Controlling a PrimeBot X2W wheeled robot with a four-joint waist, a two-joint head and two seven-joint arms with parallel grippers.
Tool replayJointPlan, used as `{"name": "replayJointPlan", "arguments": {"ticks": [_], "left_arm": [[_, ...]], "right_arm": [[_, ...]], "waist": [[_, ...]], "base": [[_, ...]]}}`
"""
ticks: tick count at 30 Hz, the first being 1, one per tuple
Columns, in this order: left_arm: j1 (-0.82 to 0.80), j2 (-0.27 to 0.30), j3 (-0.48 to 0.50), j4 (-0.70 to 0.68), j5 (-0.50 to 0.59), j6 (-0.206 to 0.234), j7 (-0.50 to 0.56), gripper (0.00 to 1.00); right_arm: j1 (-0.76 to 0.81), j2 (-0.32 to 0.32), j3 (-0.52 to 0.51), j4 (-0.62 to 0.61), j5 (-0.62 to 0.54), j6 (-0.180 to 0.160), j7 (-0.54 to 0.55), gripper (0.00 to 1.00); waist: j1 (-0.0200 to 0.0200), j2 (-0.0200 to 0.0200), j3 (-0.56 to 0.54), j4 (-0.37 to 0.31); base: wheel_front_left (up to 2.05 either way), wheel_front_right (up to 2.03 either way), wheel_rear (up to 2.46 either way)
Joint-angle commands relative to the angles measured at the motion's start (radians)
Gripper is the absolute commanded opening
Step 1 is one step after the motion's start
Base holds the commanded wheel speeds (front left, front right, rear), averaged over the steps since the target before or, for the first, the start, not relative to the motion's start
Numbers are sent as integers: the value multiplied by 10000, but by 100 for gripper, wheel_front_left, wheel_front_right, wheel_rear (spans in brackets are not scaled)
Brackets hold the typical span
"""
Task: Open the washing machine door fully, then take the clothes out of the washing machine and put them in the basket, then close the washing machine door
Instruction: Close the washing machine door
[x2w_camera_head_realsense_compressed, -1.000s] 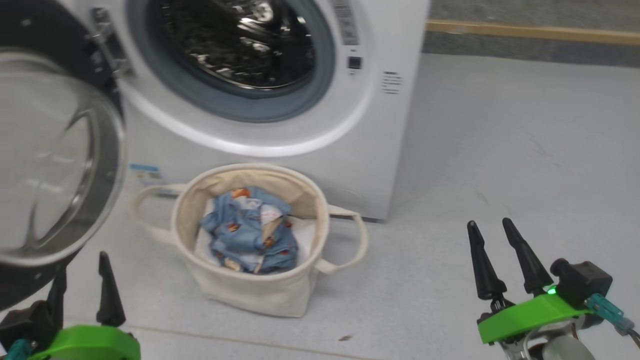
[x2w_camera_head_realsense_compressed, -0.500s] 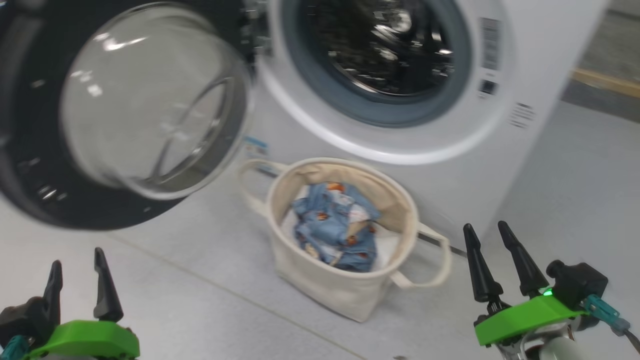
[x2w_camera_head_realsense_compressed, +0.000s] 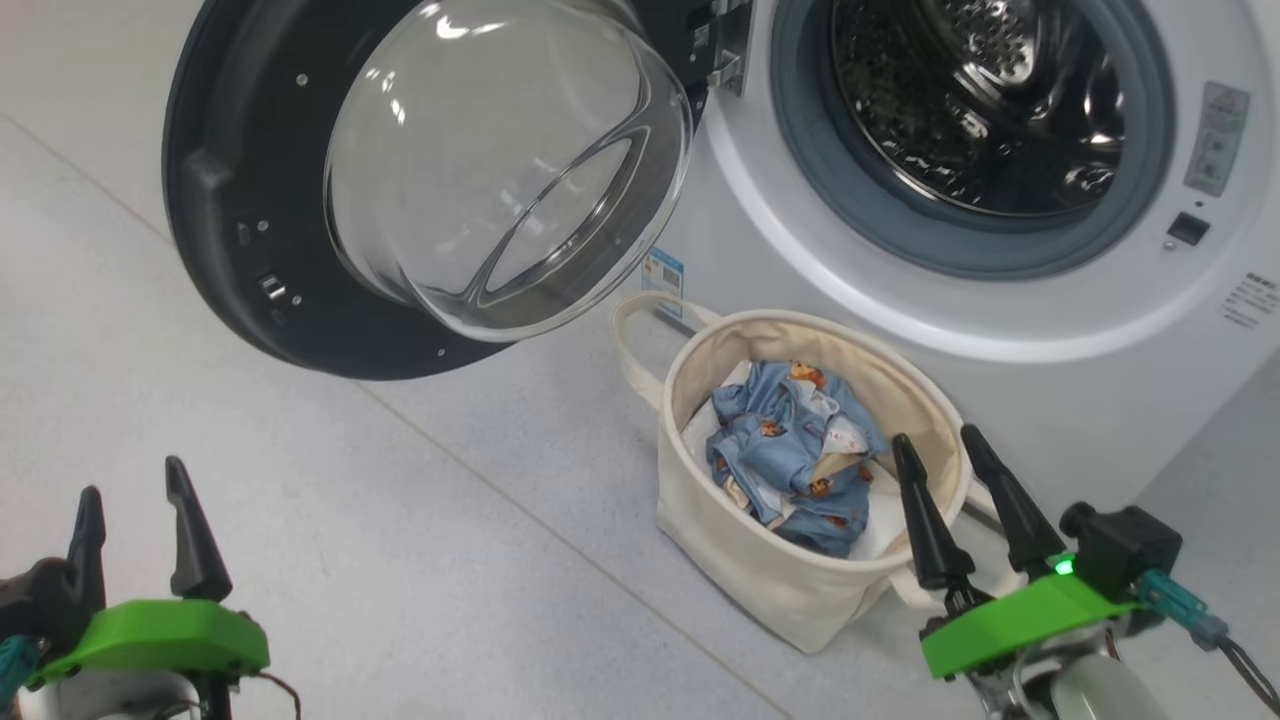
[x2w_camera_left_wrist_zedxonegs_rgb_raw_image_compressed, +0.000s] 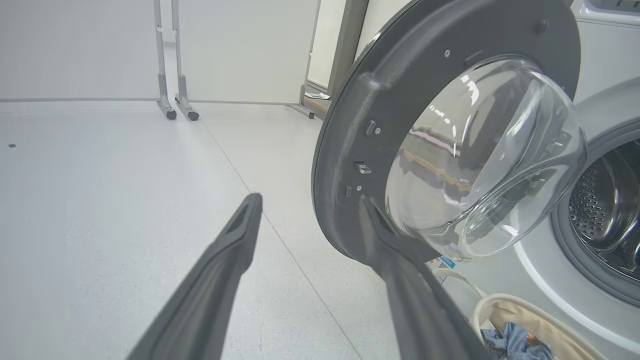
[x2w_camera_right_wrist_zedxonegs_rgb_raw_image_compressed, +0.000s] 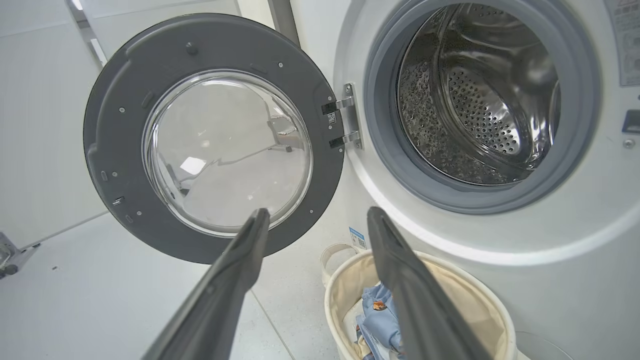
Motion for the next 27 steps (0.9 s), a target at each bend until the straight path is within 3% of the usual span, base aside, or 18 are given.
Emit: {"name": "replayJointPlan", "arguments": {"ticks": [1,15,16,17,21,27], "left_arm": [[-599,157,480,-258,-70,40,-146,100],[-179,312,804,-47,-492,-250,-296,100],[-192,365,778,-49,-539,-333,-203,97],[-246,375,826,-93,-653,-412,-171,0],[-489,466,1070,-168,-1102,-689,-9,0],[-1769,509,2557,431,-4286,-2157,1390,0]], "right_arm": [[-504,-102,262,-264,30,8,-124,100],[-607,1,338,-127,92,8,-124,100],[-599,2,334,-127,94,8,-124,100],[-597,0,346,-128,98,8,-124,100],[-638,-20,474,-106,193,8,-124,100],[-891,-245,719,-38,230,8,-124,100]], "waist": [[0,-1,84,39],[0,-1,46,31],[0,-1,62,34],[0,-1,75,42],[0,-1,140,64],[0,-1,385,85]], "base": [[0,0,0],[0,0,0],[0,0,0],[0,0,0],[0,0,0],[0,0,0]]}}
